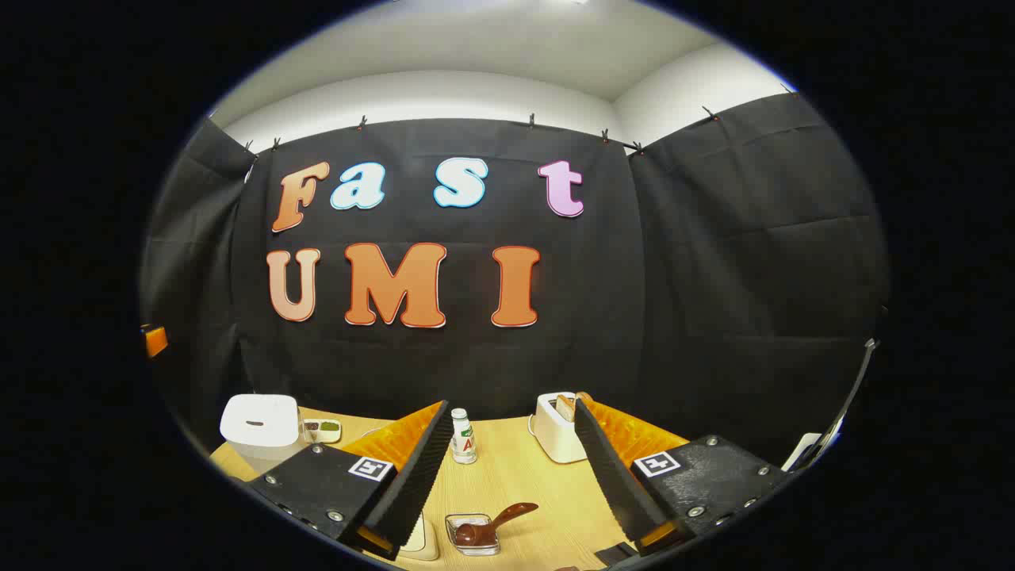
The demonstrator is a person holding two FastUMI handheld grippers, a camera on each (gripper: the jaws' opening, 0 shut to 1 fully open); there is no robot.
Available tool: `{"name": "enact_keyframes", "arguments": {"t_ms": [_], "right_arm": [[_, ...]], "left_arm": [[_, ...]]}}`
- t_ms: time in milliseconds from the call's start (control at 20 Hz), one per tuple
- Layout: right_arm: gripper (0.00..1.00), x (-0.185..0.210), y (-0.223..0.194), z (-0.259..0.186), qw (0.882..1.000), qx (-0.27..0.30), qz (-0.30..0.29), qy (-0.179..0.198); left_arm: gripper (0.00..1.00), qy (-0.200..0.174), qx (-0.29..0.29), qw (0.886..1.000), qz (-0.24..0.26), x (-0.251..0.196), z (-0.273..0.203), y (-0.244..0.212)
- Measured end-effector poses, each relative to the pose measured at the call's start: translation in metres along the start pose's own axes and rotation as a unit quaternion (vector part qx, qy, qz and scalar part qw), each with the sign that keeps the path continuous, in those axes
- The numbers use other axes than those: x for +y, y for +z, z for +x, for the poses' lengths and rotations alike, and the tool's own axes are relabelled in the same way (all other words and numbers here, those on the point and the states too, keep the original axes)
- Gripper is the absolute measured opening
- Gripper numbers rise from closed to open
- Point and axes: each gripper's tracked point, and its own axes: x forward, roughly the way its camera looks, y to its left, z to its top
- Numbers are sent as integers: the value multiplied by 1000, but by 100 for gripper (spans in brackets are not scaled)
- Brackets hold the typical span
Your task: Close the left gripper, press the button to open the rice cooker; take a wooden spoon from the chopstick holder with the right hand, scoop a spoonful of rice and pour it into the rice cooker, then put the wooden spoon back into the chopstick holder.
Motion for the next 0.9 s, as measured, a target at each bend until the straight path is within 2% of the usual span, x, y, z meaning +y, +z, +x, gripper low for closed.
{"name": "enact_keyframes", "arguments": {"t_ms": [50,100,900], "right_arm": [[95,-1,-2,0,1000,1,-1,0],[95,-2,-3,0,1000,2,-3,-1],[95,-9,-6,0,1000,8,-5,-2]], "left_arm": [[98,2,-1,1000,2,0,0,1],[98,3,-1,1000,3,2,-1,1],[98,4,4,1000,-1,-3,-5,4]]}}
